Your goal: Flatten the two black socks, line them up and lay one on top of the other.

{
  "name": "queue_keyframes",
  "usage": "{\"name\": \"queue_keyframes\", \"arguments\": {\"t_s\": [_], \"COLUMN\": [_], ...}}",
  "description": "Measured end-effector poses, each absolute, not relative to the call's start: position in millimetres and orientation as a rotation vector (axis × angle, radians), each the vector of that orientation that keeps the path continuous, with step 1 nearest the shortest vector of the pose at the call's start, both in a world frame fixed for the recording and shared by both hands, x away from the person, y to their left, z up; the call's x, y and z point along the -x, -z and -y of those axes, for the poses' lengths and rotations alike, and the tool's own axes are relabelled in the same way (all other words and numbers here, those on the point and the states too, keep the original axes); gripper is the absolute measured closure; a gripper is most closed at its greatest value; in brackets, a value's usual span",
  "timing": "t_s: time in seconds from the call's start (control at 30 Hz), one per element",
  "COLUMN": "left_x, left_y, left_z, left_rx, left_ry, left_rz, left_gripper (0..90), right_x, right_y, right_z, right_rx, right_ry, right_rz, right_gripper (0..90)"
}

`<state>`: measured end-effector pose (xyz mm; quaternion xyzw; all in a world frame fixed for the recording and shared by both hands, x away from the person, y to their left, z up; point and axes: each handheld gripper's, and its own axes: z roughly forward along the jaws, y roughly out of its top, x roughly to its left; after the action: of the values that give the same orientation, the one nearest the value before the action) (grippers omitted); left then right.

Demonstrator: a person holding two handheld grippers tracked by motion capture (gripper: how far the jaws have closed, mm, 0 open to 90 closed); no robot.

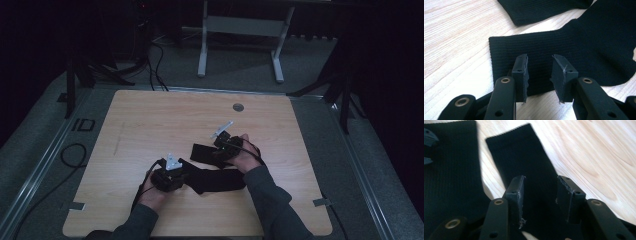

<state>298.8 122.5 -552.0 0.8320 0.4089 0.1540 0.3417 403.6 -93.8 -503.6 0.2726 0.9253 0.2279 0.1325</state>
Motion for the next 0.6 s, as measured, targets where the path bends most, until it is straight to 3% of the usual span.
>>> {"name": "queue_keyframes", "arguments": {"t_s": [0.47, 0.6], "left_x": [-306, -308], "left_y": [542, 543], "left_z": [-150, -157], "left_rx": [-2.089, -2.084], "left_ry": [-0.437, -0.429], "left_rz": [-1.159, -1.208], "left_gripper": [68.5, 72.1], "right_x": [-424, -425], "right_y": [535, 535], "right_z": [65, 66], "right_rx": [-0.847, -0.855], "right_ry": [-0.628, -0.644], "right_rz": [-2.788, -2.786], "right_gripper": [51.9, 66.9]}}
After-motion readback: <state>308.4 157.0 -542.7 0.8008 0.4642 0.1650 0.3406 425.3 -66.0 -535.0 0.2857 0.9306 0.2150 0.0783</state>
